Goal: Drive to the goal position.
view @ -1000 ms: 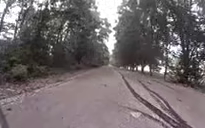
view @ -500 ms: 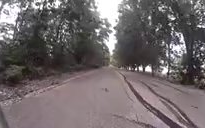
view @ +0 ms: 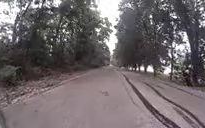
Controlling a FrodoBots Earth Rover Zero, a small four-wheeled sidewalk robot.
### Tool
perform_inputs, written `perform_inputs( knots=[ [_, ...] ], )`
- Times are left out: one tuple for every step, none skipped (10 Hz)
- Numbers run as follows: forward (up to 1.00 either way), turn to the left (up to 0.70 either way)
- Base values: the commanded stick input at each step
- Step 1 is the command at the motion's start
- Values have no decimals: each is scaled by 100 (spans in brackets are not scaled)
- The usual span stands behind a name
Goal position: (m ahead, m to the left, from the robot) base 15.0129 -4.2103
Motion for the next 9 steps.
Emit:
perform_inputs(
  knots=[
    [70, 0],
    [70, 0],
    [70, 0],
    [70, 0],
    [70, 0],
    [70, 0],
    [70, 0],
    [70, 0],
    [70, 0]
  ],
)
